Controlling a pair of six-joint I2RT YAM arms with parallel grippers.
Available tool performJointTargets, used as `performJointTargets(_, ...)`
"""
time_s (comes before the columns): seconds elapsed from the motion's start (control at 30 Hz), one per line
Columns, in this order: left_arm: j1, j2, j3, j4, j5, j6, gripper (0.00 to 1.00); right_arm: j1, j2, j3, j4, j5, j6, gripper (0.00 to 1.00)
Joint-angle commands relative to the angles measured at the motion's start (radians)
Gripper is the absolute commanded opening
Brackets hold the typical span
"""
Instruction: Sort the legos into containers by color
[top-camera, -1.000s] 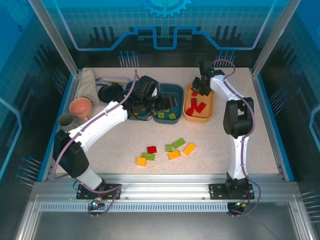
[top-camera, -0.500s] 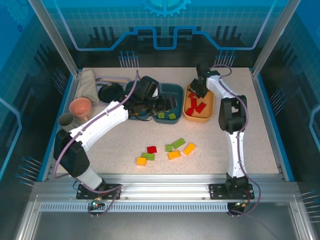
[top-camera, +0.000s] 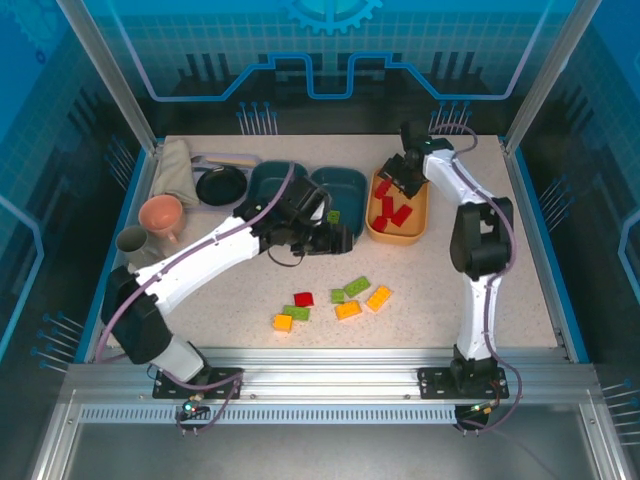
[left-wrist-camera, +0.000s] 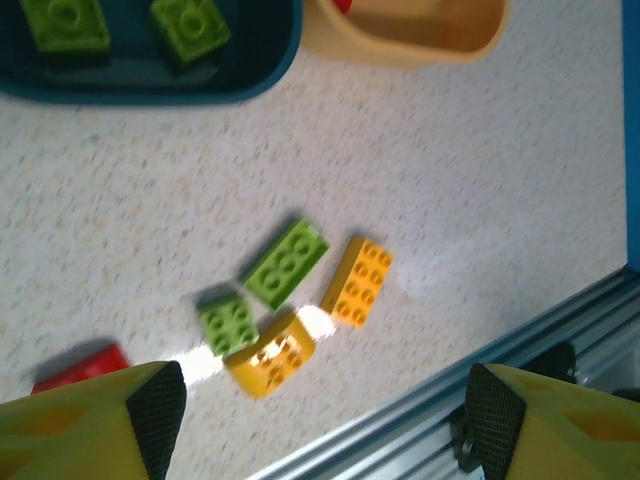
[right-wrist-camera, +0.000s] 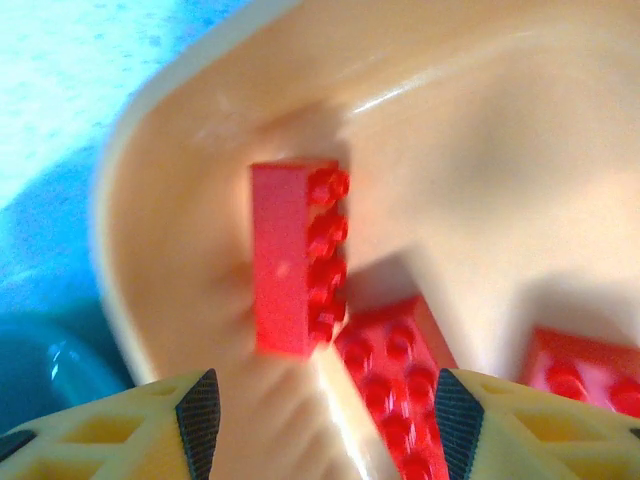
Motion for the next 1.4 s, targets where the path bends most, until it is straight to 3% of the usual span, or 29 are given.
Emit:
performJointTargets(0.0,-0.009,-0.099,-0.075,-0.126,-0.057,-0.013,0.77,0.051,-0.228,-0.124,0.046,0.041,-0.086,0.61)
performJointTargets(0.13,-0.008,-0.202,-0.203,-0.212,-0.078,-0.102,0.78,0.153,-0.442,-0.346,0.104,0.044,-0.194,0.63)
performJointTargets(0.27,-0.020,-0.290,-0.352,-0.231,-0.048,-0.195,0.80,0.307,-0.634,-0.592,0.175,0.023,-0.269,0.70)
performJointTargets(0.4,-0.036,-0.322,-0.461,-0.226,-0.058,-0.185,0.81,0.424,-0.789,-0.841,0.298,-0.110,-0.256,0.75)
performJointTargets(0.57,-0.064,-0.275,-0.541,-0.169,-0.106,-0.138,0.81,0.557,-0.911,-1.045,0.370,-0.190,-0.255,0.76)
performJointTargets(1.03,-0.100,-0.073,-0.570,-0.034,-0.117,-0.084,0.73,0.600,-0.981,-1.120,0.333,-0.173,-0.234,0.76)
performJointTargets(1.23,-0.100,-0.023,-0.575,-0.009,-0.152,-0.083,0.62,0.599,-0.973,-1.105,0.332,-0.166,-0.230,0.76)
performJointTargets(1.37,-0.101,-0.007,-0.573,0.001,-0.165,-0.083,0.45,0.600,-0.961,-1.092,0.329,-0.164,-0.230,0.76)
